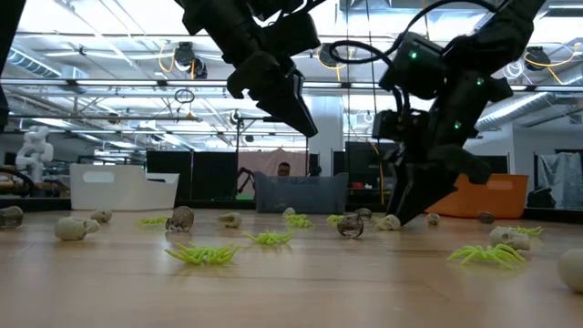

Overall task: Sort Halloween decoration
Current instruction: Put the green toy spider into the orange bin

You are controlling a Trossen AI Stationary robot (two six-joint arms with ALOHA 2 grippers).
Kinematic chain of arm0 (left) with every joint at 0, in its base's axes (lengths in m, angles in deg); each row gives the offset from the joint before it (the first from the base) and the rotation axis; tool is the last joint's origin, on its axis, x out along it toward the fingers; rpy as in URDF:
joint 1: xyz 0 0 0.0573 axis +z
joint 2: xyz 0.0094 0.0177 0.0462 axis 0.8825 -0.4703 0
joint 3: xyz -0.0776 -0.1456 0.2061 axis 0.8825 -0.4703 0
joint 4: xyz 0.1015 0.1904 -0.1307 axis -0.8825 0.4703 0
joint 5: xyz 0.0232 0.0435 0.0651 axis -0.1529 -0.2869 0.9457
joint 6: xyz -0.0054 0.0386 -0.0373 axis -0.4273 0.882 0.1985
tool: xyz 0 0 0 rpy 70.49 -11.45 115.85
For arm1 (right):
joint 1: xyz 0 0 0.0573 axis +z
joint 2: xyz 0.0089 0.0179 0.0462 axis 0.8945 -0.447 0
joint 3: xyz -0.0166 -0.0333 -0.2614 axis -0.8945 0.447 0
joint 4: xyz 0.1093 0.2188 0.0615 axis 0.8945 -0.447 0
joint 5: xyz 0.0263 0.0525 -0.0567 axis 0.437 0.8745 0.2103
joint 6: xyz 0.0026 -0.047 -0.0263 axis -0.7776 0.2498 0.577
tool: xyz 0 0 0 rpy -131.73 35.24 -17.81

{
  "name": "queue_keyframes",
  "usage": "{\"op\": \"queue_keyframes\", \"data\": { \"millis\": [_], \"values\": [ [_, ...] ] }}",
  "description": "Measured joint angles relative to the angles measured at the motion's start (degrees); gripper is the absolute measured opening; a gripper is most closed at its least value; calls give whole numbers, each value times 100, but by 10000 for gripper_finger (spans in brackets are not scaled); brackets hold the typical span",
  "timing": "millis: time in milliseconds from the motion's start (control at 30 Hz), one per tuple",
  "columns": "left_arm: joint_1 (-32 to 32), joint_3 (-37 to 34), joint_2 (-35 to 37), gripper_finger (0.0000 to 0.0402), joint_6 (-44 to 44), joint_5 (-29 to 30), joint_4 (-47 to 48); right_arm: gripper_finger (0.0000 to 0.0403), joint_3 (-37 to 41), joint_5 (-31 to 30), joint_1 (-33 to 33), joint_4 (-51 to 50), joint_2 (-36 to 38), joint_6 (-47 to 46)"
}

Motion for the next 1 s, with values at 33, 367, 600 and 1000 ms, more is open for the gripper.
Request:
{"op": "queue_keyframes", "data": {
  "millis": [33,367,600,1000],
  "values": [
    [0,0,0,33,-1,1,2,123,-4,4,0,25,-46,-14],
    [0,0,0,33,0,2,-18,8,-9,9,-11,154,-219,-197],
    [0,0,2,33,-2,2,-60,1,1,0,-13,108,-69,-222],
    [0,0,4,33,-7,4,47,0,11,-3,59,-27,719,-276]
  ]
}}
